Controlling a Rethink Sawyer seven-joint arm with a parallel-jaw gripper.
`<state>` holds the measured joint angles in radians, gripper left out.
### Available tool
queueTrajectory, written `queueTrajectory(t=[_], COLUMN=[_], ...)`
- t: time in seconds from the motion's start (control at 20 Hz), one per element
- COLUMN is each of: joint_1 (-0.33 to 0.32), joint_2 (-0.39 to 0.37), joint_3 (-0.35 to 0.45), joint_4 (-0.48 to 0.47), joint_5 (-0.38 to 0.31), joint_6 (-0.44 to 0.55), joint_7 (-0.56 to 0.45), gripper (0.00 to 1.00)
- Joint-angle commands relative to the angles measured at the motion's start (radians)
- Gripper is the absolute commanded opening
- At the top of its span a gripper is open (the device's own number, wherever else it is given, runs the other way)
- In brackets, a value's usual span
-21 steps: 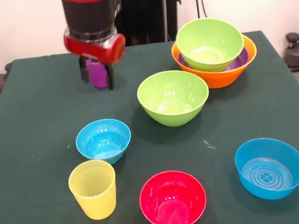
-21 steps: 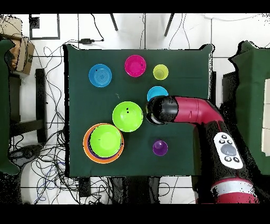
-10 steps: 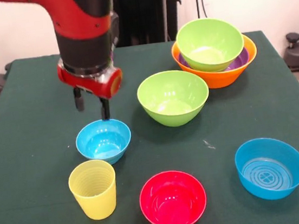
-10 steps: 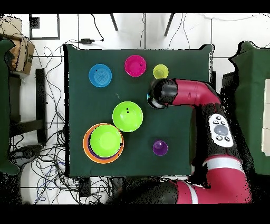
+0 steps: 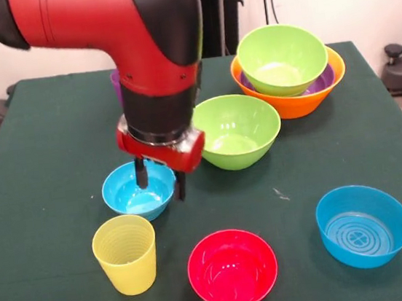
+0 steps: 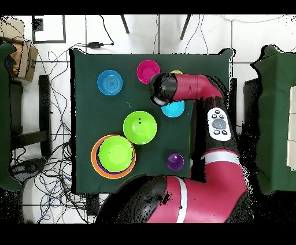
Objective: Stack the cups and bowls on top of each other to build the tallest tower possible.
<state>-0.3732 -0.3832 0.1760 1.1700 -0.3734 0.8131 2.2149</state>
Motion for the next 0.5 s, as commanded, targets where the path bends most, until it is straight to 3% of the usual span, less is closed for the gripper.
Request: queueTrajectory(t=[0.05,0.2,0.5], joint_1=[0.005,-0.003,-0.024], joint_2=[0.097,0.085,0.074], joint_3=[0.048,0.050,0.045], joint_4=[-0.130,-0.131,-0.088], joint_5=[-0.003,0.004,-0.005], joint_6=[0.063,0.089,0.050], joint_7=[-0.063,-0.091,-0.111], gripper=[1.00,1.00,1.00])
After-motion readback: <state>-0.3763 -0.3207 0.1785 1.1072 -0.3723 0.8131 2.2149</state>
